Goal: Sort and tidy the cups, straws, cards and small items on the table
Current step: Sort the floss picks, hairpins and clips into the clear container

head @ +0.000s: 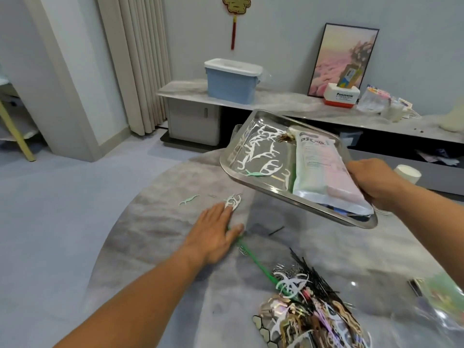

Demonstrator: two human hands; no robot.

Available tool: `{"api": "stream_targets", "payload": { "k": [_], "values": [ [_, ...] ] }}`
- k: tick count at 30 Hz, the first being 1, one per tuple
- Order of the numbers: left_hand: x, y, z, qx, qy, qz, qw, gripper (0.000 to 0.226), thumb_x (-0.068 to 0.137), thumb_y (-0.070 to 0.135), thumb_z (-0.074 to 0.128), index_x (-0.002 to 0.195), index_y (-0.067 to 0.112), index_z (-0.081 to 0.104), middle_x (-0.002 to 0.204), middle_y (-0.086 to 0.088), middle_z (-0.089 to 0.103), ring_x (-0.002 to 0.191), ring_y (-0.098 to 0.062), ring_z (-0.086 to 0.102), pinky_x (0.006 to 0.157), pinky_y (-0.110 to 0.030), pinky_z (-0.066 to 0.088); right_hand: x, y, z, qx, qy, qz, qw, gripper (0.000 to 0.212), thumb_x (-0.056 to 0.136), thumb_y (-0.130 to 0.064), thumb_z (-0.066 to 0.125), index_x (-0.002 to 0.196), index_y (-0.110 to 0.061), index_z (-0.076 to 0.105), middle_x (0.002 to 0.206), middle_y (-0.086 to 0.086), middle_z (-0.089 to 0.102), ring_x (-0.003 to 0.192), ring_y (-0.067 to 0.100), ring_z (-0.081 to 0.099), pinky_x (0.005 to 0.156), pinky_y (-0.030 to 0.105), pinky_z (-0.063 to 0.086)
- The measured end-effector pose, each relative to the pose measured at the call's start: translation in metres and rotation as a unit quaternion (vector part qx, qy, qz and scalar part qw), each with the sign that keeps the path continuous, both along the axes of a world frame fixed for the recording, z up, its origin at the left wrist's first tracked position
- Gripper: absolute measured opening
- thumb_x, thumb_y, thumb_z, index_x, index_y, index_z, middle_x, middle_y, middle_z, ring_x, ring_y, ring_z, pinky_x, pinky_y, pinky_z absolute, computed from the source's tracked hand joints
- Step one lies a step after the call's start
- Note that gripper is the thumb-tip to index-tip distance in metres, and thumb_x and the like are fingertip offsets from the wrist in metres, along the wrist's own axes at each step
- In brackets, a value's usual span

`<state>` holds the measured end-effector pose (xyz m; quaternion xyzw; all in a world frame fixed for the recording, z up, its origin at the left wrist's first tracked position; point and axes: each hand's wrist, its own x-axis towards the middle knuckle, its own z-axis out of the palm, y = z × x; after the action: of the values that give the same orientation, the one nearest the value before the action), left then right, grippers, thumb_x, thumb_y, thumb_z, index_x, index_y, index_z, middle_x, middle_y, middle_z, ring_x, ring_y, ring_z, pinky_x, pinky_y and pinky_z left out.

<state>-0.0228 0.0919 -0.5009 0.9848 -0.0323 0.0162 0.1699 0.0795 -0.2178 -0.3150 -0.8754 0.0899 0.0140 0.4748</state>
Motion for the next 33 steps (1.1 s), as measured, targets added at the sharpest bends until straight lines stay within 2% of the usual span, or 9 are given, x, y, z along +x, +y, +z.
{"api": "stream_targets", "payload": {
  "k": [4,6,9,13,17,23,26,29,33],
  "values": [
    [-0.001,-0.031,0.004,-0.075,-0.032,-0.125,0.989,0.073,0.099,0.074,0.016,0.157,0.031,0.029,0.164,0.006,0.027,0.148,-0.014,0.028,0.122,-0.031,0.020,0.007,-0.003,-0.005,0.009,0.012,-0.015,1.000,0.020,0.098,-0.020,0.058,0.094,-0.002,0.065,0.083,0.018,0.056,0.077,0.028,0.046,0.060,0.033,0.032],
    [0.007,-0.024,0.006,-0.147,-0.073,-0.047,0.985,0.067,0.101,0.068,0.025,0.157,0.032,0.028,0.165,0.009,0.025,0.150,-0.012,0.024,0.123,-0.033,0.019,0.011,-0.005,-0.008,0.013,0.017,-0.026,0.999,0.021,0.098,-0.023,0.059,0.094,-0.003,0.067,0.081,0.017,0.057,0.075,0.027,0.048,0.060,0.032,0.034],
    [0.033,0.001,0.012,-0.058,-0.167,0.182,0.967,0.064,0.104,0.058,0.027,0.159,0.025,0.027,0.168,-0.006,0.017,0.155,-0.022,0.010,0.126,-0.039,0.005,0.017,-0.010,-0.015,0.023,0.020,-0.057,0.998,0.021,0.097,-0.026,0.060,0.092,-0.007,0.066,0.079,0.015,0.058,0.068,0.026,0.050,0.056,0.030,0.037],
    [0.058,0.033,0.012,-0.066,-0.028,0.344,0.936,0.077,0.100,0.067,0.021,0.160,0.019,0.017,0.166,-0.022,0.008,0.155,-0.035,0.004,0.125,-0.048,0.003,0.020,-0.014,-0.024,0.032,0.025,-0.082,0.996,0.019,0.097,-0.023,0.059,0.086,-0.006,0.061,0.066,0.014,0.052,0.044,0.020,0.040,0.034,0.018,0.027],
    [0.075,0.008,0.001,0.018,-0.008,0.168,0.986,0.068,0.103,0.060,0.019,0.158,0.021,0.018,0.165,-0.019,0.015,0.153,-0.035,0.011,0.123,-0.048,0.014,0.022,-0.014,-0.032,0.039,0.023,-0.086,0.995,0.028,0.096,-0.023,0.058,0.071,-0.009,0.055,0.047,0.004,0.045,0.033,0.014,0.033,0.034,0.018,0.024],
    [0.101,-0.051,0.015,0.005,-0.073,-0.043,0.996,0.045,0.107,0.047,0.025,0.139,0.028,0.051,0.144,-0.002,0.051,0.130,-0.027,0.045,0.107,-0.042,0.037,0.020,-0.022,-0.038,0.052,0.028,-0.080,0.995,0.031,0.100,-0.032,0.055,0.081,-0.008,0.060,0.069,0.012,0.055,0.059,0.023,0.045,0.047,0.026,0.030],
    [0.098,-0.065,0.012,-0.035,-0.071,-0.109,0.991,0.041,0.107,0.046,0.031,0.135,0.030,0.056,0.143,0.002,0.054,0.131,-0.023,0.046,0.110,-0.042,0.035,0.022,-0.031,-0.035,0.029,0.027,-0.083,0.996,0.032,0.101,-0.032,0.055,0.080,-0.008,0.060,0.067,0.011,0.055,0.055,0.021,0.045,0.045,0.025,0.031],
    [0.090,-0.078,0.011,-0.030,-0.019,-0.189,0.981,0.050,0.107,0.052,0.025,0.149,0.032,0.045,0.158,0.008,0.040,0.146,-0.016,0.033,0.121,-0.040,0.023,0.023,-0.041,-0.030,0.036,0.025,-0.096,0.994,0.028,0.100,-0.023,0.055,0.076,-0.008,0.058,0.064,0.011,0.052,0.049,0.020,0.043,0.039,0.020,0.031],
    [0.068,-0.093,0.004,-0.041,-0.013,-0.291,0.956,0.062,0.102,0.066,0.020,0.155,0.038,0.031,0.161,0.010,0.034,0.147,-0.006,0.025,0.120,-0.020,0.013,0.025,-0.049,-0.018,0.090,0.020,-0.112,0.989,0.025,0.100,-0.022,0.056,0.086,-0.003,0.061,0.077,0.017,0.060,0.067,0.027,0.055,0.058,0.031,0.041]
  ]
}}
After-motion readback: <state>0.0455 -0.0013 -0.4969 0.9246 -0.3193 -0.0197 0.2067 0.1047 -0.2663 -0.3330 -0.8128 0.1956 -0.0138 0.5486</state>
